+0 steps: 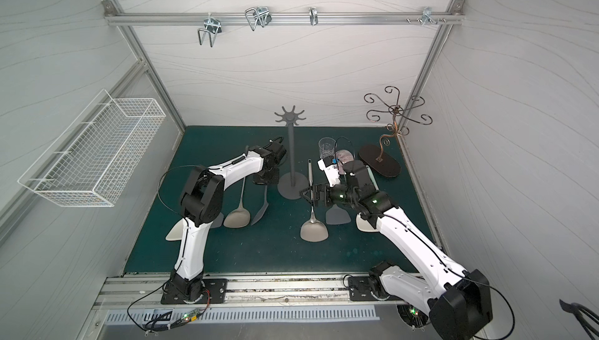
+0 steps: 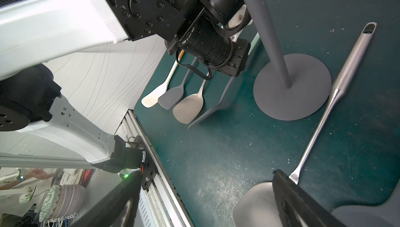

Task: Take the spatula off the kitchen utensil rack
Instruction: Place the spatula at the center of the board.

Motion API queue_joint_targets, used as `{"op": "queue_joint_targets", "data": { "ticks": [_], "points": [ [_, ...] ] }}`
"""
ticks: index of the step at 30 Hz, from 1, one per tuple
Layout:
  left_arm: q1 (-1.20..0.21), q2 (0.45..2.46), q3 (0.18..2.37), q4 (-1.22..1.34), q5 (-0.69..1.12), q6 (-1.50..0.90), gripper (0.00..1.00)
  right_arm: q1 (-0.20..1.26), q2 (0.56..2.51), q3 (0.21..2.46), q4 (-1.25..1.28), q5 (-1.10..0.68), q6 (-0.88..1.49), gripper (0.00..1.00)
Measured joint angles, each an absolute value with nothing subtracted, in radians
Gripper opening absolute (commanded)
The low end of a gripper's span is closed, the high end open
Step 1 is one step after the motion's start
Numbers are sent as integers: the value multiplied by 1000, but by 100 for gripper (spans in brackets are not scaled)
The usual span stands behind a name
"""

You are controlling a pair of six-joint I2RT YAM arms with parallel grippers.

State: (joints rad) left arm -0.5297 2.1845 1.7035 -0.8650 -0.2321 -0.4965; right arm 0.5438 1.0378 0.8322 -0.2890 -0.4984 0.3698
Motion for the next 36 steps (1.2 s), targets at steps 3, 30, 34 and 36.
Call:
{"op": "queue_joint_targets", "data": {
  "ticks": [3, 30, 34, 36],
  "points": [
    [-527, 2195, 1709, -865, -226, -493, 10, 544, 1038, 829, -289, -498, 370, 95],
    [-523, 2096, 1680, -854, -163, -512, 35, 544, 1002, 818, -289, -497, 370, 95],
    [-520, 1999, 1623, -854, -173, -521, 37, 544, 981, 810, -292, -492, 371, 96],
    [-520, 1939, 1581, -846, -179, -529, 39, 544, 970, 810, -294, -489, 371, 96]
  ]
}}
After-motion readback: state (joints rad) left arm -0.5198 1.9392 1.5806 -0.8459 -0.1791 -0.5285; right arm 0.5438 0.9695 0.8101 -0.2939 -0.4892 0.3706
